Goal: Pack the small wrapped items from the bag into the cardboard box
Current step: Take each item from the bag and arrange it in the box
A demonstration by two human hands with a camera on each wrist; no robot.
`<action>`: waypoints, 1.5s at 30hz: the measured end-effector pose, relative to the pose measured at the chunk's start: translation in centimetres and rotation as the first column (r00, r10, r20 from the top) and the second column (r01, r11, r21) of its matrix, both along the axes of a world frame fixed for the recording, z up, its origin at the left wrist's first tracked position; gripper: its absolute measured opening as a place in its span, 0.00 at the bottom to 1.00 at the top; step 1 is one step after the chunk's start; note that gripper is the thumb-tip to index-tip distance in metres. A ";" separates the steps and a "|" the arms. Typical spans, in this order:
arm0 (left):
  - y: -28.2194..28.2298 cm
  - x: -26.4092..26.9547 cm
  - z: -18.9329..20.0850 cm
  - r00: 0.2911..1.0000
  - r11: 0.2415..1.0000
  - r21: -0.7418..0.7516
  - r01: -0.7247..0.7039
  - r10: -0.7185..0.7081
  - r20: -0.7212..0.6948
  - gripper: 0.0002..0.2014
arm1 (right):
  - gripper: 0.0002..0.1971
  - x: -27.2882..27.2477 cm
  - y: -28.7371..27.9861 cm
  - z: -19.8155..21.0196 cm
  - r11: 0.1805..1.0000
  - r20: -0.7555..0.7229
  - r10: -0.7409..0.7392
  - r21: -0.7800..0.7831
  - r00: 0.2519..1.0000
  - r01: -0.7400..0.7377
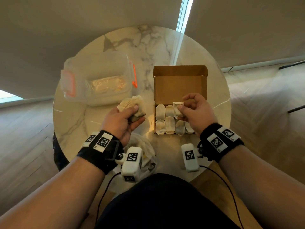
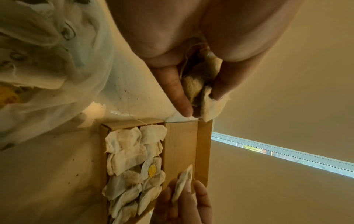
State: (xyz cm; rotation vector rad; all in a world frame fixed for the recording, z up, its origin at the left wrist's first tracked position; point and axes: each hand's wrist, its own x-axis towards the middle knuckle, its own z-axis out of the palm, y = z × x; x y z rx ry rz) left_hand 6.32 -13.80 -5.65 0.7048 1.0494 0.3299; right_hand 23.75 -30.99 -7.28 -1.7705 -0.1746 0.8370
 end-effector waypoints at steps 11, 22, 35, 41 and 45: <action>0.4 -0.8 -1.9 0.999 1.000 0.016 0.005 -0.004 -0.052 0.11 | 0.07 -0.2 2.6 -4.4 0.930 0.129 0.216 -0.328 0.968 -0.164; 0.9 -1.0 -3.0 0.994 1.000 0.004 0.025 -0.024 -0.106 0.19 | 0.11 -1.1 5.8 -5.9 0.890 0.189 0.303 -0.406 0.934 -0.207; 0.2 -0.5 -2.4 0.993 0.996 -0.014 0.092 -0.093 -0.068 0.13 | 0.13 -2.2 5.8 -4.3 0.787 0.351 0.547 -0.525 0.760 -0.325; -1.4 1.1 -1.4 0.988 0.988 -0.031 0.150 -0.149 0.037 0.15 | 0.13 -3.8 4.2 0.1 0.966 -0.036 0.247 0.086 0.968 -0.244; -1.9 1.4 -1.2 0.987 0.987 -0.020 0.160 -0.160 0.019 0.16 | 0.23 -3.9 2.8 0.7 0.972 0.035 0.213 0.096 0.976 -0.216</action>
